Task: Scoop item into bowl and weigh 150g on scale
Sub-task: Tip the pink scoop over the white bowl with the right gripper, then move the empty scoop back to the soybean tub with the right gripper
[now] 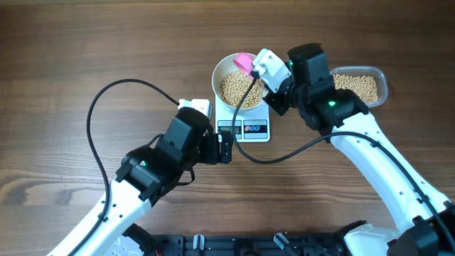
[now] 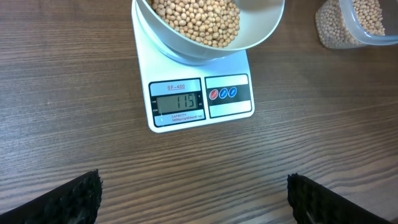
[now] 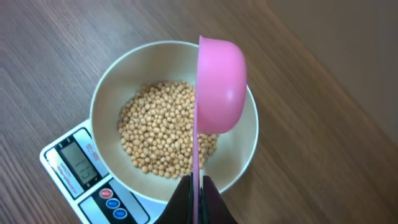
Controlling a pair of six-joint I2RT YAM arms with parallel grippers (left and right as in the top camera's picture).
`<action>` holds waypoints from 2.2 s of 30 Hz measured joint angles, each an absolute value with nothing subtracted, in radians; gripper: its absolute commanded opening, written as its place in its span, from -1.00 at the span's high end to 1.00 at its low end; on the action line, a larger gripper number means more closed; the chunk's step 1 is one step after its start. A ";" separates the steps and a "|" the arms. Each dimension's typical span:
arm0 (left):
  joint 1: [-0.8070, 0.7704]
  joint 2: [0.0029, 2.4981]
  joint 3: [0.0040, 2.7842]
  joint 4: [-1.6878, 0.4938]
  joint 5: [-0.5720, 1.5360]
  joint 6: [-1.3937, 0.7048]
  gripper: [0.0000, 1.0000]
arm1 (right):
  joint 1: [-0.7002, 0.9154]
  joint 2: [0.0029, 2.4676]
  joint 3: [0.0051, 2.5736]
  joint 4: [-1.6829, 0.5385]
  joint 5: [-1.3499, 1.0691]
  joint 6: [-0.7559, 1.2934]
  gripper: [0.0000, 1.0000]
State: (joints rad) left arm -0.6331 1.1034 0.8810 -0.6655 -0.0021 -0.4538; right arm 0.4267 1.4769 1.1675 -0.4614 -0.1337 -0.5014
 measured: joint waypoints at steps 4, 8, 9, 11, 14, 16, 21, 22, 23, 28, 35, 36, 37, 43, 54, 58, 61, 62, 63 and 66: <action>-0.633 1.103 0.881 -0.665 -0.002 -0.454 -1.00 | 0.447 1.477 1.168 -0.439 -0.133 -0.503 0.91; -0.633 1.103 0.881 -0.665 -0.002 -0.454 -1.00 | 0.447 1.477 1.168 -0.440 -0.138 -0.499 0.91; -0.633 1.103 0.881 -0.665 -0.002 -0.454 -1.00 | 0.447 1.477 1.168 -0.450 -0.150 -0.491 0.91; -0.633 1.103 0.881 -0.666 -0.002 -0.454 -1.00 | 0.447 1.477 1.168 -0.475 -0.184 -0.466 0.92; -0.633 1.103 0.881 -0.665 -0.002 -0.454 -1.00 | 0.446 1.477 1.168 -0.469 -0.229 -0.303 0.91; -0.633 1.103 0.881 -0.665 -0.002 -0.454 -1.00 | 0.418 1.477 1.168 -0.431 -0.283 -0.184 0.91; -0.633 1.103 0.881 -0.665 -0.002 -0.454 -1.00 | 0.115 1.473 1.168 -0.294 -0.541 0.052 0.91; -0.633 1.103 0.881 -0.666 -0.002 -0.454 -1.00 | 0.058 1.472 1.168 -0.294 -0.562 0.076 0.91; -0.633 1.103 0.881 -0.666 -0.002 -0.454 -1.00 | -0.054 1.470 1.168 -0.291 -0.579 0.108 0.91; -0.633 1.103 0.881 -0.665 -0.002 -0.454 -1.00 | -0.310 1.469 1.168 -0.290 -0.593 0.139 0.91; -0.633 1.103 0.881 -0.666 -0.002 -0.454 -1.00 | -0.347 1.475 1.168 -0.213 -0.535 0.097 0.91; -0.633 1.103 0.881 -0.664 -0.002 -0.454 -1.00 | -0.347 1.489 1.168 -0.156 -0.530 0.093 0.91; -0.633 1.103 0.881 -0.665 -0.002 -0.454 -1.00 | -0.347 1.509 1.168 -0.123 -0.524 0.092 0.91; -0.633 1.103 0.881 -0.665 -0.002 -0.454 -1.00 | -0.347 1.541 1.168 -0.069 -0.496 0.089 0.91; -0.633 1.103 0.881 -0.665 -0.002 -0.454 -1.00 | -0.347 1.543 1.171 -0.388 -0.497 0.118 0.91; -0.633 1.103 0.881 -0.665 -0.002 -0.454 -1.00 | -0.347 1.543 1.171 -0.539 -0.467 -0.012 0.91; -0.633 1.103 0.881 -0.665 -0.002 -0.454 -1.00 | -0.347 1.543 1.171 -0.580 -0.438 -0.080 0.91; -0.633 1.103 0.881 -0.665 -0.002 -0.454 -1.00 | -0.347 1.541 1.171 -0.580 -0.434 -0.093 0.92; -0.633 1.103 0.881 -0.665 -0.002 -0.454 -1.00 | -0.347 1.531 1.171 -0.580 -0.426 -0.104 0.92; -0.633 1.103 0.881 -0.666 -0.002 -0.454 -1.00 | -0.347 1.475 1.173 -0.633 -0.361 -0.145 0.91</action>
State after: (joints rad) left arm -0.6331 1.1034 0.8810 -0.6659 -0.0021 -0.4538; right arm -0.3470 1.4750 1.1728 -0.6331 -0.3611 -0.1448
